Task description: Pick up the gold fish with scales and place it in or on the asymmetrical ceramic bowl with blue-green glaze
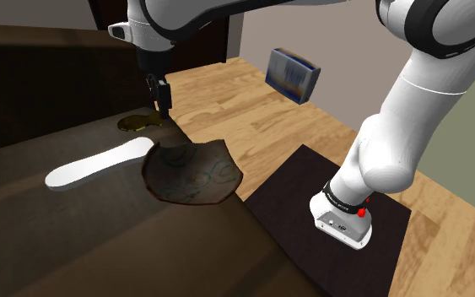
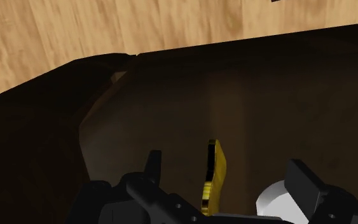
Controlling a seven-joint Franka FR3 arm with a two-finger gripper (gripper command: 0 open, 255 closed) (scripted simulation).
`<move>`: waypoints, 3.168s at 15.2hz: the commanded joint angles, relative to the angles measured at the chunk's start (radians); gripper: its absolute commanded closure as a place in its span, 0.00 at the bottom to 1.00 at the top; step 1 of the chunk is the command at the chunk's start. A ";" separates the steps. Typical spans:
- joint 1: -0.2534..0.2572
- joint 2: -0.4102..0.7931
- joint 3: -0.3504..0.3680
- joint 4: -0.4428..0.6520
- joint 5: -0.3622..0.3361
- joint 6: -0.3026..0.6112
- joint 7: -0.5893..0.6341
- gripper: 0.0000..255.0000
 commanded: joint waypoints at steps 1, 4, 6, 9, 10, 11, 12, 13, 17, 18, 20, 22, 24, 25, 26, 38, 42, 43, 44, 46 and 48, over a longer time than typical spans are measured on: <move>0.000 0.000 0.000 0.000 0.000 0.000 0.000 0.00; 0.000 0.000 0.000 0.000 0.000 0.000 0.000 1.00; 0.000 0.000 0.000 0.000 0.000 0.000 0.000 1.00; 0.000 0.000 0.000 0.000 0.000 0.000 0.000 1.00; 0.000 0.000 0.000 0.000 0.000 0.000 0.000 1.00; 0.000 0.001 0.000 0.001 0.000 0.000 0.000 1.00; 0.000 0.001 0.000 0.001 0.000 0.000 0.000 1.00; 0.000 0.000 0.000 0.000 0.000 0.000 0.000 1.00; 0.000 -0.006 0.000 0.046 0.000 -0.052 0.003 1.00; 0.000 -0.008 0.000 0.058 0.000 -0.065 0.003 1.00; 0.000 -0.009 0.000 0.083 0.000 -0.091 0.005 1.00; 0.000 -0.010 0.000 0.109 0.000 -0.118 0.006 1.00; 0.000 -0.009 0.000 0.136 -0.001 -0.145 0.008 1.00; 0.000 -0.009 0.000 0.150 -0.001 -0.158 0.009 1.00; 0.000 -0.008 0.000 0.165 -0.001 -0.172 0.010 1.00; 0.004 0.023 0.002 0.366 -0.009 -0.343 0.025 1.00; 0.006 0.040 0.003 0.435 -0.013 -0.395 0.031 1.00; 0.009 0.001 0.007 0.390 -0.006 -0.387 0.039 1.00; 0.013 -0.036 0.012 0.347 0.002 -0.379 0.047 1.00; 0.021 -0.106 0.020 0.270 0.017 -0.369 0.064 1.00; 0.030 -0.172 0.030 0.201 0.033 -0.363 0.083 1.00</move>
